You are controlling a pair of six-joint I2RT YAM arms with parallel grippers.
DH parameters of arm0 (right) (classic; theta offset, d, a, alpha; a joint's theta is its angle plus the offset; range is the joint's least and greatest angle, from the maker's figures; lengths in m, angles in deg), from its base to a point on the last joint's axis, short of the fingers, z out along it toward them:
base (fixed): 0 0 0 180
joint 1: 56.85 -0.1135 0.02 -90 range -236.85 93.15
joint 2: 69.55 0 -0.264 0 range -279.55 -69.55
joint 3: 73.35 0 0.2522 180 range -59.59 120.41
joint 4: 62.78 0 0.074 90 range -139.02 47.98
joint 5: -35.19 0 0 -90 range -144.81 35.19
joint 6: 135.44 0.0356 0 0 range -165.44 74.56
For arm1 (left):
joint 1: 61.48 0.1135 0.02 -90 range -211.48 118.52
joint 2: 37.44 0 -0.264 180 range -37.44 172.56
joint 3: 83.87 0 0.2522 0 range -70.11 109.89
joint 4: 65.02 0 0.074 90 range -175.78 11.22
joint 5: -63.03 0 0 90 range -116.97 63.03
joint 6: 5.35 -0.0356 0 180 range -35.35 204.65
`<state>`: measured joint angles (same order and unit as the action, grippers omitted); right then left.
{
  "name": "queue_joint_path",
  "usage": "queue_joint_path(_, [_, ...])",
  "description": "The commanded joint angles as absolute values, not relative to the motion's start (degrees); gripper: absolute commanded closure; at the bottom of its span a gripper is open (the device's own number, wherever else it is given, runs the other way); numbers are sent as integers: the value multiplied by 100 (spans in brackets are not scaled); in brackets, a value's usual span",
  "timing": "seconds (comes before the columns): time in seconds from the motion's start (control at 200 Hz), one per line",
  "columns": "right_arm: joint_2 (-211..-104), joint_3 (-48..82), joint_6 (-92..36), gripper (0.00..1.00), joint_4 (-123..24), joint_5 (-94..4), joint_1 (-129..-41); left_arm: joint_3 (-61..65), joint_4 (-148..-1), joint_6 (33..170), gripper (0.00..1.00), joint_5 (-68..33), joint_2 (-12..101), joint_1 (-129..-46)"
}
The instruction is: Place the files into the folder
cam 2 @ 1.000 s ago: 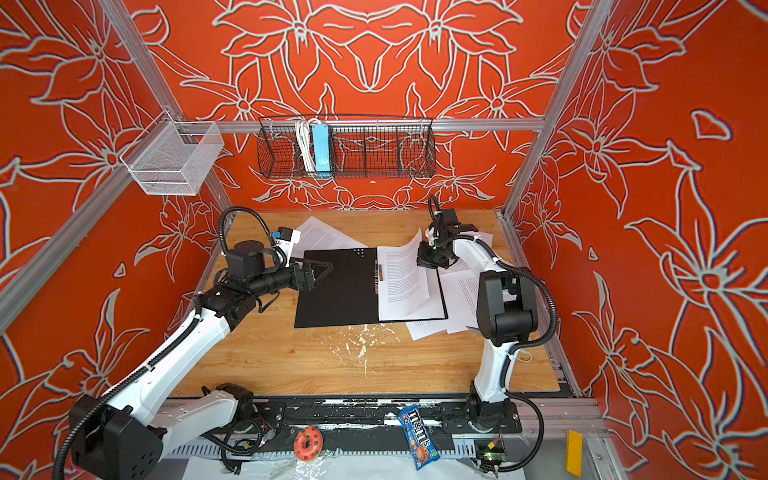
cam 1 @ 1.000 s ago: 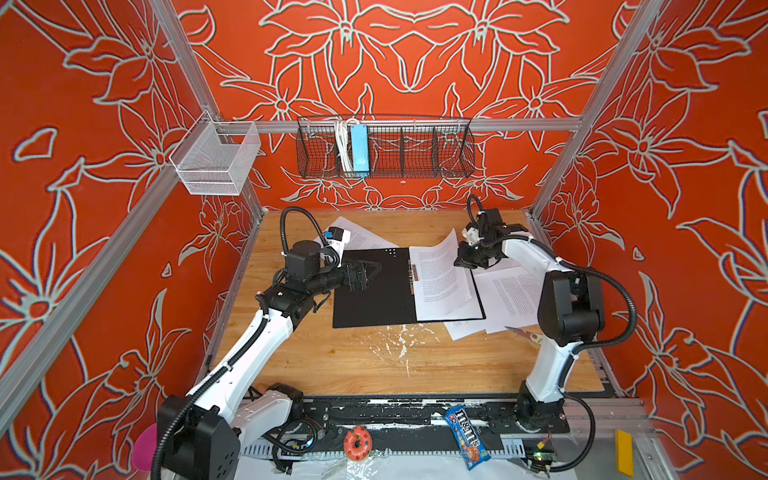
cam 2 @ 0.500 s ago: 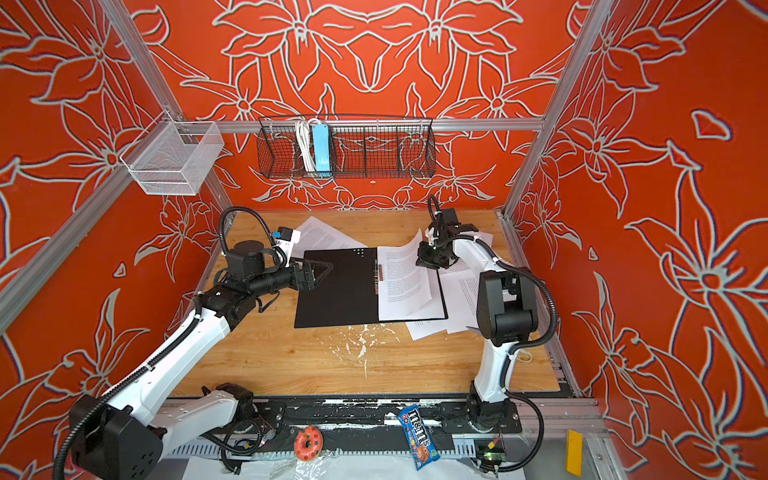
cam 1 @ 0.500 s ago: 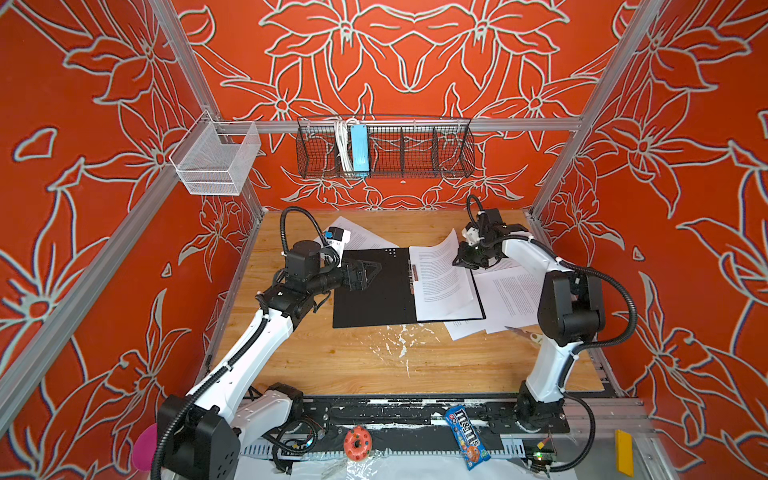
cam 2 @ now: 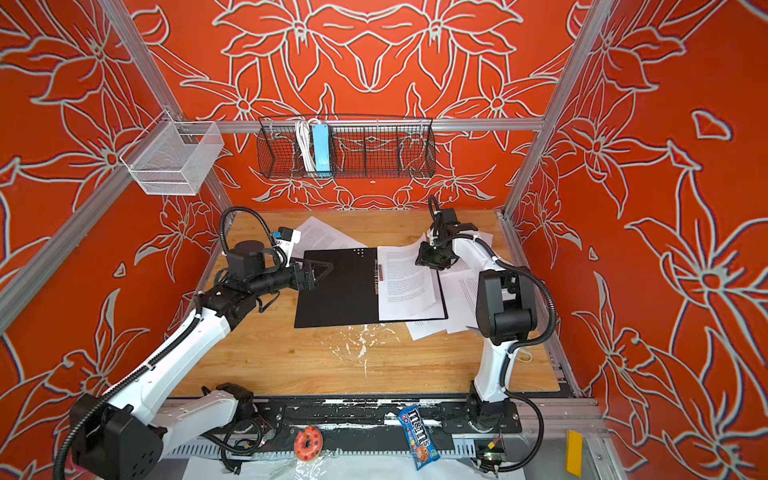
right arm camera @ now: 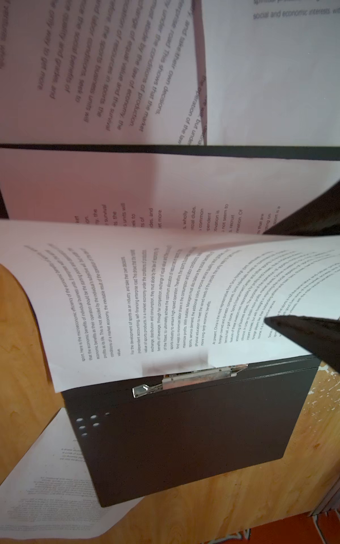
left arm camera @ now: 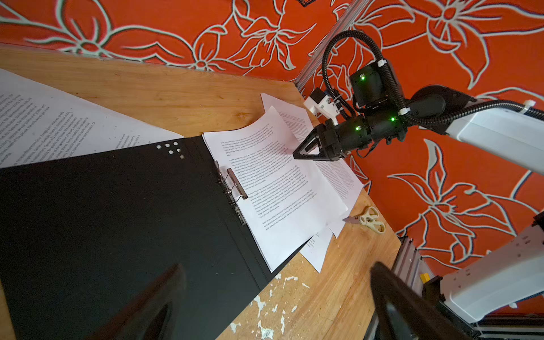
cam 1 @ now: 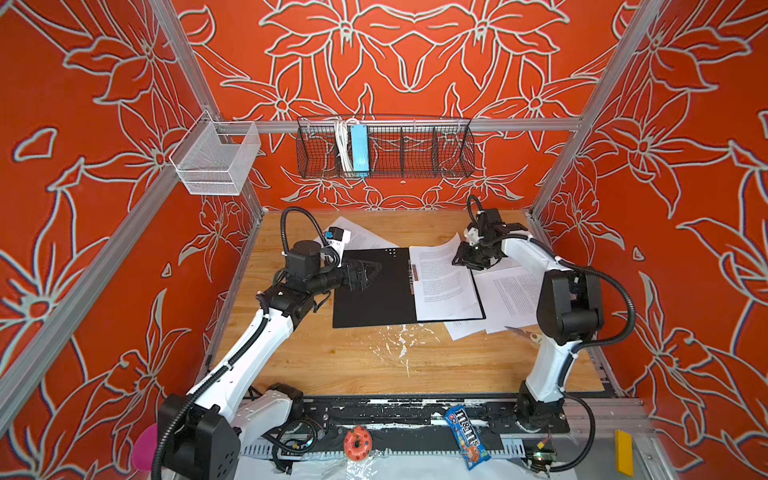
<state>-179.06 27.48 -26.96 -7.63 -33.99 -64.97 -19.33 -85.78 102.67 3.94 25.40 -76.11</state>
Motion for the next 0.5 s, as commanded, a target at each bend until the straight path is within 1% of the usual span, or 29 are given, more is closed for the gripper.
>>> queue_joint_path(0.0, [-18105,2930,-2664,55,-570,-3742,-6529,-1822,-8556,10253,2,353,2570,-7621])
queue_joint_path(0.2, [-18071,2909,-2795,48,-766,-4079,-6537,-1803,-8607,10234,2,246,2563,-7616])
queue_joint_path(0.285, [-17924,3068,-2892,43,-673,-4697,-6534,-1795,-8634,10231,2,162,2574,-7616])
queue_joint_path(0.36, [-17447,3040,-2876,40,-803,-4954,-6528,-1759,-8715,10209,2,51,2610,-7616])
queue_joint_path(0.43, [-16831,2750,-2698,33,-1276,-4936,-6529,-1709,-8820,10180,2,-90,2653,-7606])
queue_joint_path(0.495, [-16391,2475,-2460,21,-1683,-4687,-6531,-1656,-8885,10183,2,-137,2703,-7575])
